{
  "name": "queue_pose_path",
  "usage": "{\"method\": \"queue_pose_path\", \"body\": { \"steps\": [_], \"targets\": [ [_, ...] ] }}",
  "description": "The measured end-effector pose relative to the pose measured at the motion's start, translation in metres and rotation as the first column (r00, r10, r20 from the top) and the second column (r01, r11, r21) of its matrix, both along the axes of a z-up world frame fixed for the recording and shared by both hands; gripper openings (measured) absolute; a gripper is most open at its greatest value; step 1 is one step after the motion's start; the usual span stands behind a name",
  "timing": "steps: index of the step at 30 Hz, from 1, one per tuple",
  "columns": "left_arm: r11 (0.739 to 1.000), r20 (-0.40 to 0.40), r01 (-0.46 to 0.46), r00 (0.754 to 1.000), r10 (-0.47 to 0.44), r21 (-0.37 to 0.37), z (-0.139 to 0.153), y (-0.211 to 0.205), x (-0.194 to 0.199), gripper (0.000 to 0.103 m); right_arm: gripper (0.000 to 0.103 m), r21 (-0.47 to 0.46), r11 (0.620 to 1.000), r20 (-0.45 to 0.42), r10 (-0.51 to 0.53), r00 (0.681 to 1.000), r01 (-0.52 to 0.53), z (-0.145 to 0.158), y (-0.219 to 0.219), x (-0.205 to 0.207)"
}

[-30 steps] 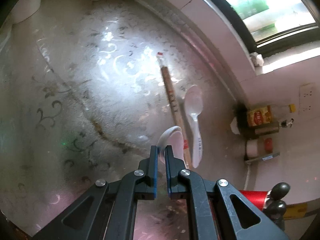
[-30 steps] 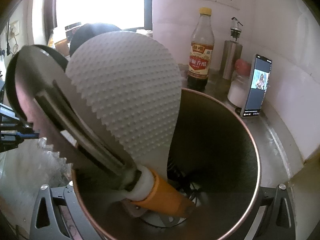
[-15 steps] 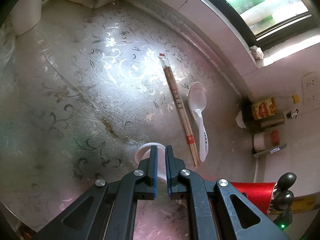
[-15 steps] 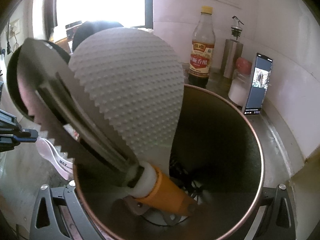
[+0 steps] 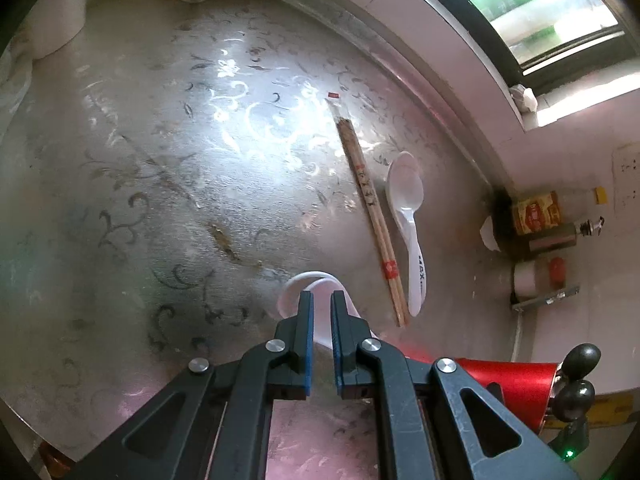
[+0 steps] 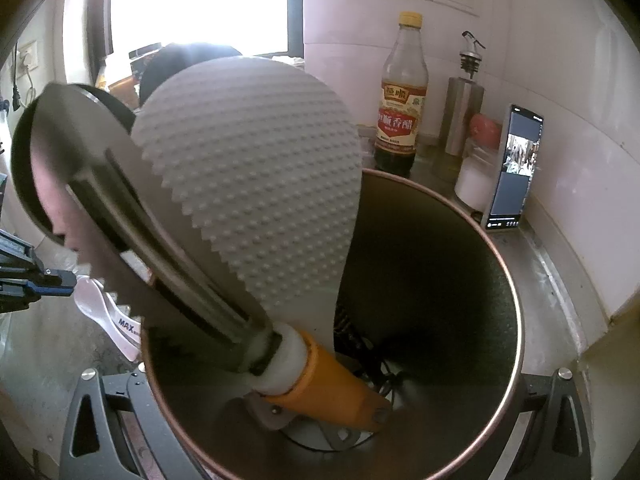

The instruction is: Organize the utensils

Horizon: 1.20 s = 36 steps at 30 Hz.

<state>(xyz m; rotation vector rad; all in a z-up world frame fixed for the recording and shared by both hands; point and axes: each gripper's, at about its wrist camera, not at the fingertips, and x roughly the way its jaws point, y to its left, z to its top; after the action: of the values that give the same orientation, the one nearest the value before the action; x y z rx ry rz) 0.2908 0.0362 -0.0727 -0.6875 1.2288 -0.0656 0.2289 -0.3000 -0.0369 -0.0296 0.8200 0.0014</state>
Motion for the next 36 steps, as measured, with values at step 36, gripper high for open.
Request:
{"method": "queue_pose_path", "body": {
  "steps": [36],
  "targets": [
    [0.973,-0.061,0.032,0.998,-0.018,0.230,-0.019,-0.017,0.018,0.031,0.103,-0.002,1.000,-0.009,-0.006,1.000,0.006,-0.004,-0.006,0.003]
  ]
}}
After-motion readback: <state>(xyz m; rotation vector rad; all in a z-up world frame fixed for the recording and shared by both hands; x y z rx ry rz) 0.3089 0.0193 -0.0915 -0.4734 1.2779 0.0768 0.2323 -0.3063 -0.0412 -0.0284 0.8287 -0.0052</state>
